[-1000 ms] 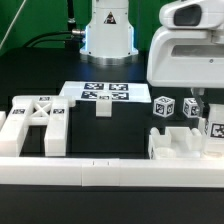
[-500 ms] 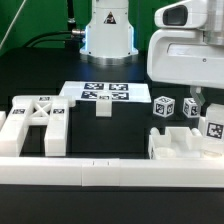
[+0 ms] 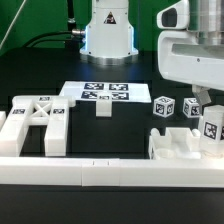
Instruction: Assemble chair
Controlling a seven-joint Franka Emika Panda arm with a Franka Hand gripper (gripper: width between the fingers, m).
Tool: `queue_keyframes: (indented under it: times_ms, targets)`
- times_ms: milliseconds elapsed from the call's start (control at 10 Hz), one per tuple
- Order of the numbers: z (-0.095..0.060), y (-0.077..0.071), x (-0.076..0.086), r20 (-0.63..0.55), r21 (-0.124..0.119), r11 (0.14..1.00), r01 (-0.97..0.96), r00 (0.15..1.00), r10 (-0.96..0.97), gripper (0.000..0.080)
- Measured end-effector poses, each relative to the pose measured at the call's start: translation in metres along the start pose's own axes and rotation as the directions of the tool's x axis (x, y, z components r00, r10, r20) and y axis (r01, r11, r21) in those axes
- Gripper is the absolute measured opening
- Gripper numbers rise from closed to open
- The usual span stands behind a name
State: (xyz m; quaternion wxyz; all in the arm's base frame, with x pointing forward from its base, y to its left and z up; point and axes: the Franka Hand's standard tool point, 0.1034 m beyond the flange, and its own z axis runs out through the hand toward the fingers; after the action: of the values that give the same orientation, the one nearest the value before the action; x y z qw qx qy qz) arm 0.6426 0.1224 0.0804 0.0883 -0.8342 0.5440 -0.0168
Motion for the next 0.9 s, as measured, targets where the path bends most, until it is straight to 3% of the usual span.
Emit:
queue_keyframes:
  times_ms: [200, 300, 400, 500, 600, 700, 900]
  targets:
    - [-0.0001, -0.0006, -0.0003, 0.009, 0.004, 0.993, -0.119, 0.993, 0.119, 0.029]
    - [0.0005, -0.0007, -0.002, 0.015, 0.004, 0.984, -0.177, 0.984, 0.177, 0.0363]
    - [0.0007, -0.0001, -0.0024, 0.014, -0.002, 0.996, -0.094, 0.996, 0.094, 0.0363]
    - [0.0004, 0.0005, -0.0046, 0.024, -0.02, 1.0, -0.01, 1.0, 0.011, 0.0544]
    - [0.0, -0.0008, -0.0071, 0.033, -0.039, 0.999, 0.011, 0.999, -0.01, 0.0544]
    - [0.0005, -0.0006, -0.0059, 0.031, -0.035, 0.997, 0.069, 0.997, -0.068, 0.0628]
    - [0.0008, -0.0003, -0.0055, 0.037, -0.03, 0.975, 0.221, 0.975, -0.22, 0.0644]
